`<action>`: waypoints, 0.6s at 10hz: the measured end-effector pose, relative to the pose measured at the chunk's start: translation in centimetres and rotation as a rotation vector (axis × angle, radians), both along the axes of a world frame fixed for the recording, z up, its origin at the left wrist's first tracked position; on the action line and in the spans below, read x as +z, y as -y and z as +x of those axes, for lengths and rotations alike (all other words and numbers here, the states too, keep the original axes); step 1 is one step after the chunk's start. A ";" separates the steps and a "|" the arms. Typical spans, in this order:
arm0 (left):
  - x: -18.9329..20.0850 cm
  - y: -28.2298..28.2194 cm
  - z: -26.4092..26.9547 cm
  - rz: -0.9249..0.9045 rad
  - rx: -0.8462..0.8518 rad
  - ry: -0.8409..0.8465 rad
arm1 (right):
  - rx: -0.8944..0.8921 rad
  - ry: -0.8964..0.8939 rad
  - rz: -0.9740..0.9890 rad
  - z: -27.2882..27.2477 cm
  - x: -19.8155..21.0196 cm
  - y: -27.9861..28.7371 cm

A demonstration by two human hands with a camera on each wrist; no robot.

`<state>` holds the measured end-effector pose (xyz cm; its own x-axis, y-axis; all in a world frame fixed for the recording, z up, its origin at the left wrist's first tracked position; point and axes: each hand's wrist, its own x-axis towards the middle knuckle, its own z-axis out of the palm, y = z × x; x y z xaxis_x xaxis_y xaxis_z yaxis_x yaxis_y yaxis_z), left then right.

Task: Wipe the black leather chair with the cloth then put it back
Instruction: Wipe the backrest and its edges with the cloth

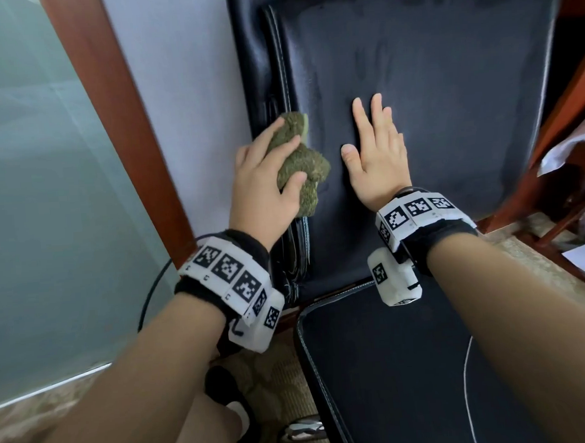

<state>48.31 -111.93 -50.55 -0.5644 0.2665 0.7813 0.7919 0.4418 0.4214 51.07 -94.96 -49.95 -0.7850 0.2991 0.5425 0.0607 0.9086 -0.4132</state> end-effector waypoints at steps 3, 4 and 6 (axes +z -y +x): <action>-3.9 1.0 1.7 0.008 -0.042 0.076 | -0.001 0.014 0.011 0.1 0.1 -0.1; -1.7 1.1 1.6 0.086 -0.066 0.117 | -0.003 0.013 0.010 0.1 0.1 0.0; 4.6 -0.6 0.1 0.369 0.036 0.129 | -0.012 -0.017 0.024 -0.1 -0.1 -0.1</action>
<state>48.37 -111.36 -45.96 -0.6678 -0.0407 0.7432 0.7092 0.2686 0.6519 50.96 -94.89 -50.09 -0.7721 0.2951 0.5629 0.0647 0.9176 -0.3923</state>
